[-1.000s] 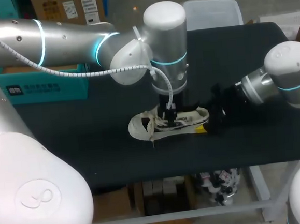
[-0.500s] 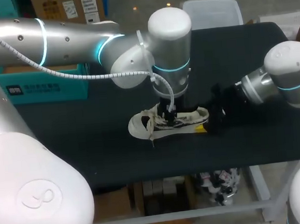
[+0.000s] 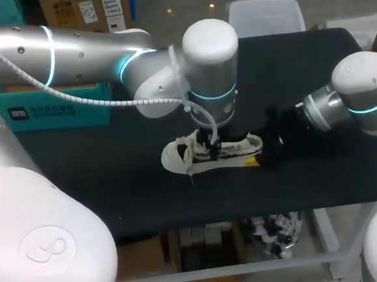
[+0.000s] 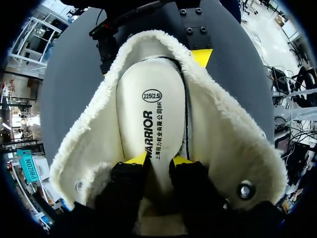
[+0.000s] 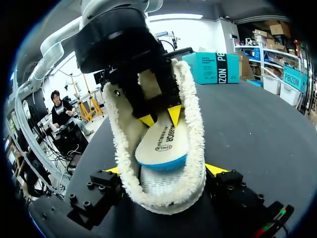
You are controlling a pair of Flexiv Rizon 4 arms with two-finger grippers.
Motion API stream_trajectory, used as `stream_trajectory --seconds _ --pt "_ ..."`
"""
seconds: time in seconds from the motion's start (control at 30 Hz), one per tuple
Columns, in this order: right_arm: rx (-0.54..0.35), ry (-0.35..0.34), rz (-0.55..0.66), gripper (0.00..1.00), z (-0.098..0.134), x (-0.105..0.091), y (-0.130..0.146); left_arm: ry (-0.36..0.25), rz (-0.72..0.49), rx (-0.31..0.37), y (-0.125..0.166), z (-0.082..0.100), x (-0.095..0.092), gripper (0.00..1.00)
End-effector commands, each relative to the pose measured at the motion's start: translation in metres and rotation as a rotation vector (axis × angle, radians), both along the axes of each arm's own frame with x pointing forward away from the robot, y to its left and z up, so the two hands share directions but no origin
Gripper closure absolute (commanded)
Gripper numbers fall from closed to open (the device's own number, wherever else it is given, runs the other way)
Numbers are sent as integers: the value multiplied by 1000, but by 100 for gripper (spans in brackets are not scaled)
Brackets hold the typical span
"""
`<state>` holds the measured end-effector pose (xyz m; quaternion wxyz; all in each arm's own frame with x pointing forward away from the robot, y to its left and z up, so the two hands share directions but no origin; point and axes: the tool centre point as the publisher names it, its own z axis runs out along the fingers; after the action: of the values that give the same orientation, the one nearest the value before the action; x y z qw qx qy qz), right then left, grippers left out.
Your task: Open the shoe tongue, take the insole out of the shoe, put the insole back into the shoe, and pack the shoe into the shoebox
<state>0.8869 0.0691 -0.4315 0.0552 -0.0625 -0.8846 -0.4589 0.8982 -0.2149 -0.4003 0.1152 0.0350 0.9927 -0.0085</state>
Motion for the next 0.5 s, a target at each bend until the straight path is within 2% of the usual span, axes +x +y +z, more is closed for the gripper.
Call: stream_trajectory --seconds 0.03,0.17,0.27,0.4,0.5 --pt "4 3 6 100 -7 -2 -5 -26 -2 -16 -1 -133 39 100" --pt "4 3 6 100 -7 -2 -5 -45 -4 -36 -3 -124 42 100" --pt "4 3 6 100 -7 -2 -5 -26 -13 -67 -3 -114 40 100" --pt "4 3 6 100 -7 -2 -5 -1 -29 -110 -5 -93 31 100" --pt "4 3 6 100 -7 -2 -5 -12 -48 -137 -11 -72 23 100"
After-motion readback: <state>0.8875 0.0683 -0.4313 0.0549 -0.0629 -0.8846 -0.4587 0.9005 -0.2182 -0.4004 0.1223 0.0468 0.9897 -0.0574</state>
